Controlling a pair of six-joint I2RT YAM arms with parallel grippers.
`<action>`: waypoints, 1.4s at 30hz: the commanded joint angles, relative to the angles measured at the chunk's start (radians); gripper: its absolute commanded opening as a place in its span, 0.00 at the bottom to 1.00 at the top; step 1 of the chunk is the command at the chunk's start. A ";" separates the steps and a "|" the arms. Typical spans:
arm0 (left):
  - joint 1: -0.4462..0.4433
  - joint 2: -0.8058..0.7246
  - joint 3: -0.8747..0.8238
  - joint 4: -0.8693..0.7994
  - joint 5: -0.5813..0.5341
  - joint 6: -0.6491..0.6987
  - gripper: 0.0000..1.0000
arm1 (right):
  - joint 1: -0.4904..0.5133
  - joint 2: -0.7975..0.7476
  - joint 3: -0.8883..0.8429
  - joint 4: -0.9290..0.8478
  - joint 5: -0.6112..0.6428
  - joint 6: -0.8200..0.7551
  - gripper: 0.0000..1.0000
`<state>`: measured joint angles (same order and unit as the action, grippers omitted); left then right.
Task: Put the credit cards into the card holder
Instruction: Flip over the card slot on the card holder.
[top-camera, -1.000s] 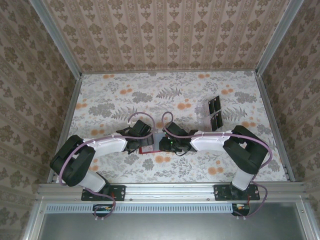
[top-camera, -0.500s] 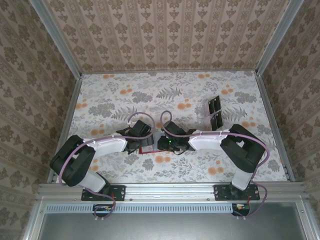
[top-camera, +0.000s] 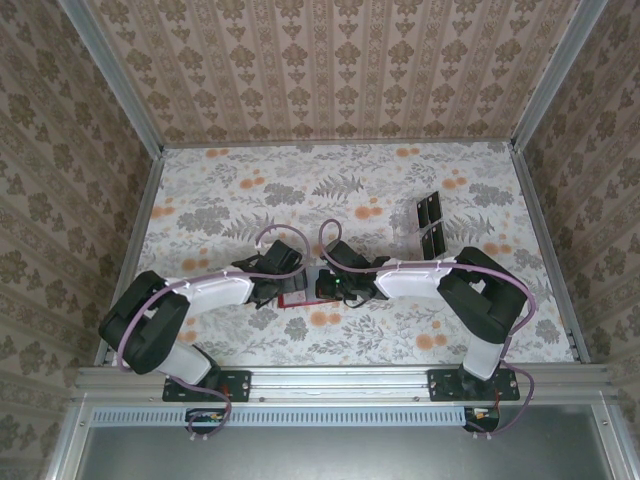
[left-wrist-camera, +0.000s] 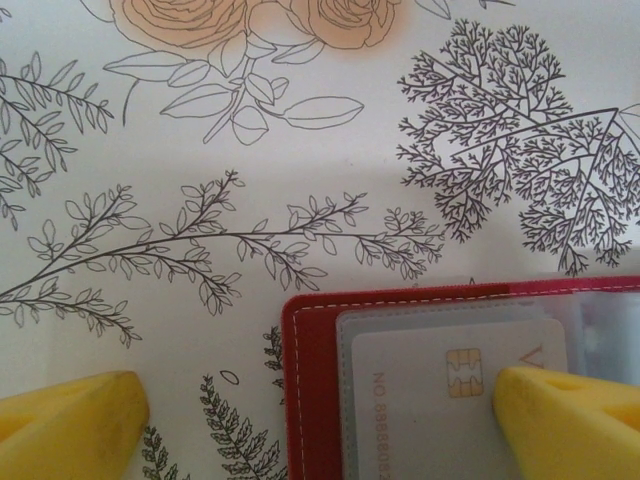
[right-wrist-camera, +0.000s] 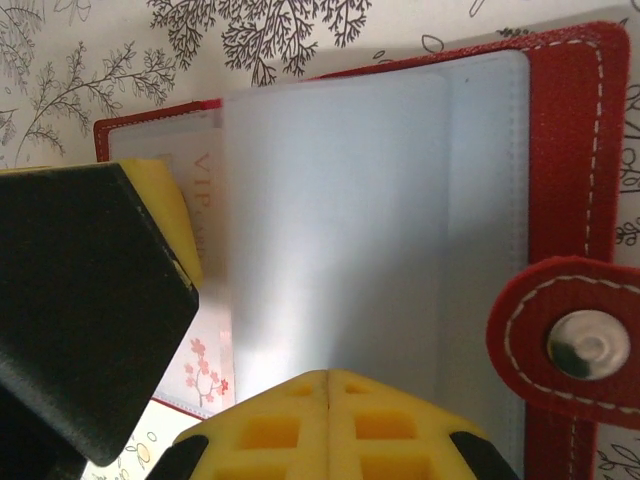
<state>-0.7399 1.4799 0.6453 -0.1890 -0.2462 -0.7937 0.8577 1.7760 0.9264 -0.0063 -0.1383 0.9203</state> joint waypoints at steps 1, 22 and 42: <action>0.016 0.004 -0.044 -0.030 0.061 -0.018 1.00 | -0.004 -0.027 0.019 -0.009 -0.010 -0.010 0.00; 0.068 -0.133 -0.045 -0.081 0.081 0.024 1.00 | -0.052 -0.039 0.043 -0.094 -0.012 -0.113 0.10; 0.025 -0.071 0.015 -0.038 0.087 0.021 1.00 | -0.029 0.107 0.049 0.082 -0.121 -0.047 0.00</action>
<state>-0.7067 1.3952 0.6331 -0.2363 -0.1596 -0.7849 0.8192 1.8481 0.9604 0.0540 -0.2256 0.8486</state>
